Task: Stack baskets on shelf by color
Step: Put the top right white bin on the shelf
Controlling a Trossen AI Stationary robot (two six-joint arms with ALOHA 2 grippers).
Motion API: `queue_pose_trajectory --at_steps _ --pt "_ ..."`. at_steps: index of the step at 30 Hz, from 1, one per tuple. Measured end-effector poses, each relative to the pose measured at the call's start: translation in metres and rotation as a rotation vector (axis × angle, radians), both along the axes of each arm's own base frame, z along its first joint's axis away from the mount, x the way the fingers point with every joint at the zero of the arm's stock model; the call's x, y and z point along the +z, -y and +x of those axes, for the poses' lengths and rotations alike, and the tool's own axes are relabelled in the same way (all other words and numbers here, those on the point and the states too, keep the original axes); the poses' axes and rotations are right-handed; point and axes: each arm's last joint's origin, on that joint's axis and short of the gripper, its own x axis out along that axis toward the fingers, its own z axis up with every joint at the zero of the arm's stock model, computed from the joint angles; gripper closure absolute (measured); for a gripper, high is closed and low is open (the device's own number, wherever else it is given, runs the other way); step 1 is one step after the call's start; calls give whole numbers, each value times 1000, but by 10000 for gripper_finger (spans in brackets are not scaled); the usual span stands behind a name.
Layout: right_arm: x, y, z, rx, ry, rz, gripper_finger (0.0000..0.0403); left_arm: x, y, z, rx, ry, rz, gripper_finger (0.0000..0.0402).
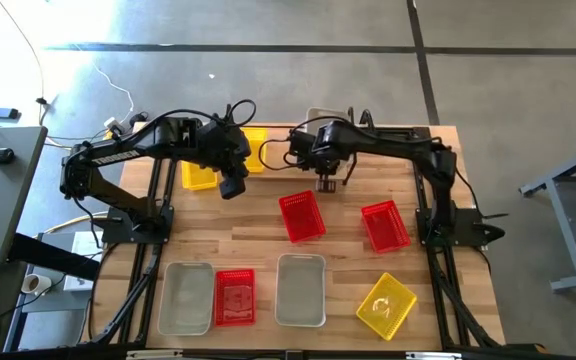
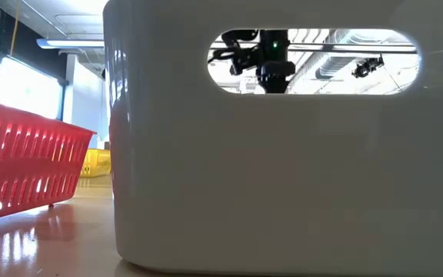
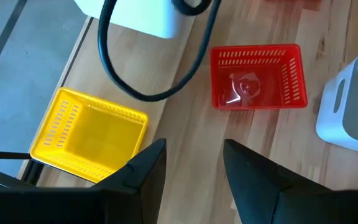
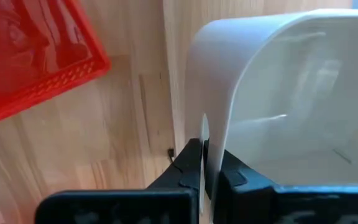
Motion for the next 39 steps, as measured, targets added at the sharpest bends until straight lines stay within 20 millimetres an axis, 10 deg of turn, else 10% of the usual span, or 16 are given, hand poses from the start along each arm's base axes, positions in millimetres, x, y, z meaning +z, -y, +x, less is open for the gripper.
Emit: queue_pose_trajectory --at_steps 39 --pt "-18 21 0 39 -41 113 349 0 0 0 -32 -11 18 252"
